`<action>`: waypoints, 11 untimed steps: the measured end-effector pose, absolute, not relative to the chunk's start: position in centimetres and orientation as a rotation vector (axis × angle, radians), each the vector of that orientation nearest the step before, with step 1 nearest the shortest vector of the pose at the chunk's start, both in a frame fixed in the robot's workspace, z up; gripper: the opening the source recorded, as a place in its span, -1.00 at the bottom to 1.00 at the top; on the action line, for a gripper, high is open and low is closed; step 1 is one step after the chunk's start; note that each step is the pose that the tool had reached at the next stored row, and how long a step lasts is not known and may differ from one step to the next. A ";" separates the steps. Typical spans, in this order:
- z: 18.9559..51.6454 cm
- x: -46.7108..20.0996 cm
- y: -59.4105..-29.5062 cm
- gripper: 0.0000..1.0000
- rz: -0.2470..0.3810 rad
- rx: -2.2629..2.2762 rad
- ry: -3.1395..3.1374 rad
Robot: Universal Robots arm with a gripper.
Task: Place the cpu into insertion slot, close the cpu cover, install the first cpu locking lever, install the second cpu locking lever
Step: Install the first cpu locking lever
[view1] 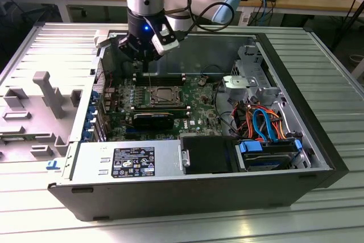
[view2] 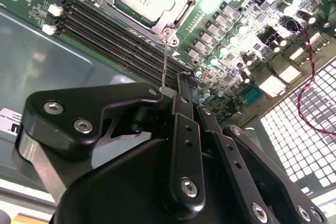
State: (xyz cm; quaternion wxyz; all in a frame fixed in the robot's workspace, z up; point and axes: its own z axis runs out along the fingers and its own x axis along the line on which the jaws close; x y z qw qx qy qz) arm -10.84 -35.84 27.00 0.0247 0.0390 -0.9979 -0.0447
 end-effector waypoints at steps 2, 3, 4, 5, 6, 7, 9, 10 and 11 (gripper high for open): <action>27.0 -10.8 -35.8 -0.79 -0.138 0.120 -3.087; 27.0 -10.8 -35.8 -0.79 -0.138 0.120 -3.087; 27.0 -10.8 -35.8 -0.79 -0.138 0.120 -3.087; 27.0 -10.7 -35.8 -0.79 -0.138 0.120 -3.087; 27.0 -10.7 -35.8 -0.79 -0.138 0.121 -3.087; 27.0 -10.7 -35.8 -0.79 -0.138 0.120 -3.087; 27.0 -10.6 -35.8 -0.79 -0.138 0.121 -3.087; 27.0 -10.6 -35.8 -0.79 -0.138 0.120 -3.087; 27.0 -10.6 -35.8 -0.79 -0.138 0.121 -3.087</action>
